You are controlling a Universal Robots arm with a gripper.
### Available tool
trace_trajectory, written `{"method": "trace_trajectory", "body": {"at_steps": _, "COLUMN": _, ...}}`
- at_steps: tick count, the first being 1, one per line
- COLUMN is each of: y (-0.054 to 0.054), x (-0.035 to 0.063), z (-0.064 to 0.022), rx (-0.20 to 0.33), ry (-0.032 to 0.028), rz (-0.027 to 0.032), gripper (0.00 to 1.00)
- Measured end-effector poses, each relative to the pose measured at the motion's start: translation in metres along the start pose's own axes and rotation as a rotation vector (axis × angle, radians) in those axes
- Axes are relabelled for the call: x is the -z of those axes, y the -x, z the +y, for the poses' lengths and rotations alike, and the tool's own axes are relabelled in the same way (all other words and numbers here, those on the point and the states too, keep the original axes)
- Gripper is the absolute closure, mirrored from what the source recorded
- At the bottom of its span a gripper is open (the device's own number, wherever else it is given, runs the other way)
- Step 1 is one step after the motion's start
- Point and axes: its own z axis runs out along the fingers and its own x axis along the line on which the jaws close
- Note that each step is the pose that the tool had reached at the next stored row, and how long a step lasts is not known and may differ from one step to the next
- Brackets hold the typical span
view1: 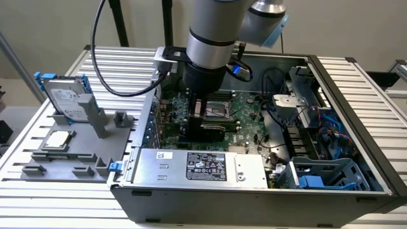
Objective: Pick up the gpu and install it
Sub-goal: 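Press down on the gpu until it lock into place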
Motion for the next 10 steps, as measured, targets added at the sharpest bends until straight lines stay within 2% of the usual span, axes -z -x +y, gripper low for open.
{"method": "trace_trajectory", "body": {"at_steps": 1, "y": 0.0001, "x": 0.0023, "z": 0.0003, "rx": 0.000, "ry": -0.0001, "rz": -0.0001, "gripper": 1.00}}
{"method": "trace_trajectory", "body": {"at_steps": 10, "y": 0.0001, "x": 0.0034, "z": 0.0004, "rx": 0.000, "ry": -0.0001, "rz": -0.0005, "gripper": 1.00}}
